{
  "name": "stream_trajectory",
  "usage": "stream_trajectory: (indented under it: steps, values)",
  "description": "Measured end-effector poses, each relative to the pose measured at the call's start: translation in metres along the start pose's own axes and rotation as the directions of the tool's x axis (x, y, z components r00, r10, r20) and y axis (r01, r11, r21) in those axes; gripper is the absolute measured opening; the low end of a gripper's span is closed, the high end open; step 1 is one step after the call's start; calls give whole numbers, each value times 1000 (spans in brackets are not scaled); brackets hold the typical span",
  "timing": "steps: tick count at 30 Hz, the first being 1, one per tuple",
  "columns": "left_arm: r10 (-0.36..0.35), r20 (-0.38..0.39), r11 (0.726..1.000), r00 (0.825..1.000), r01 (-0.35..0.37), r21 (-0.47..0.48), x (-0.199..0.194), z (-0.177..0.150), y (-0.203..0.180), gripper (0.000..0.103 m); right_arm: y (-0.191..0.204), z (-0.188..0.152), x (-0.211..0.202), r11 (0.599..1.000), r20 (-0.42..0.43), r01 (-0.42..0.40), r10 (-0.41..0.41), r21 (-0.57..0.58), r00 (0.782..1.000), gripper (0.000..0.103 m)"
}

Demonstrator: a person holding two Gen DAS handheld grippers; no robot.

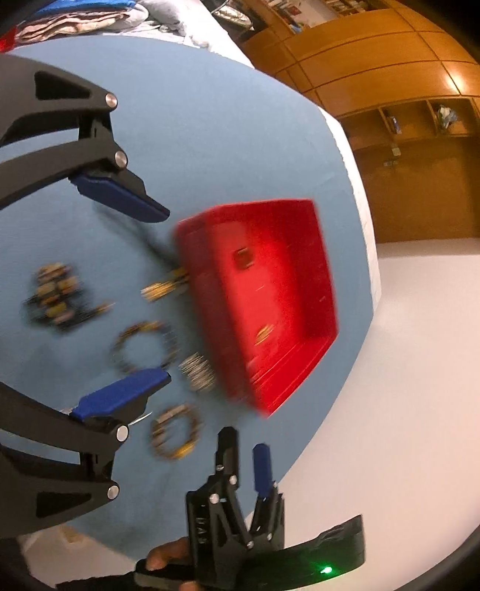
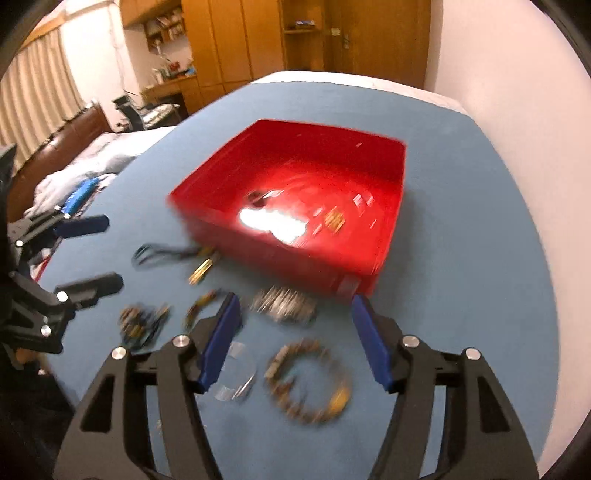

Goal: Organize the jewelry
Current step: 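Grasp the large silver bangle with the left tool while the right tool grasps the silver chain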

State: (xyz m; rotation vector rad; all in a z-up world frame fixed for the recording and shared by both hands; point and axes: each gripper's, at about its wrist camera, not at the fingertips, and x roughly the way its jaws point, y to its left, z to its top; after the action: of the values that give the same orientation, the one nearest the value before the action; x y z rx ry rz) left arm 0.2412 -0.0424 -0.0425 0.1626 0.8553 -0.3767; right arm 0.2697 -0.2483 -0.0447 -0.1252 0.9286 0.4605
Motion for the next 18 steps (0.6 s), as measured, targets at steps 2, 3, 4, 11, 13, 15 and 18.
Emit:
stream_trajectory:
  steps: [2,3,4,11,13,15,18]
  values:
    - [-12,1,1000,1000,12,22,-17,-34,-19,84,13,-27,-5,1000,5,-17,17,-1,1000,63]
    - [-13,1,1000,1000,13,26,-25,-47,-26,84,20,-42,-7,1000,7,-26,26,0,1000,63]
    - [-15,-1,1000,1000,15,27,-30,-62,-33,85,30,-51,-6,1000,5,-31,31,1,999,63]
    - [-43,-40,998,998,45,36,-40,-125,-69,85,75,-109,-6,996,-12,-82,81,-38,997,62]
    - [-58,-61,998,996,58,2,-32,-130,-67,85,81,-116,-3,995,-17,-91,91,-43,996,62]
    - [-41,-76,999,996,41,1,-22,-137,-69,85,83,-117,5,994,-26,-96,95,-47,995,62]
    - [-14,-106,1000,994,15,15,-5,-147,-72,85,86,-118,11,994,-37,-101,99,-53,994,62]
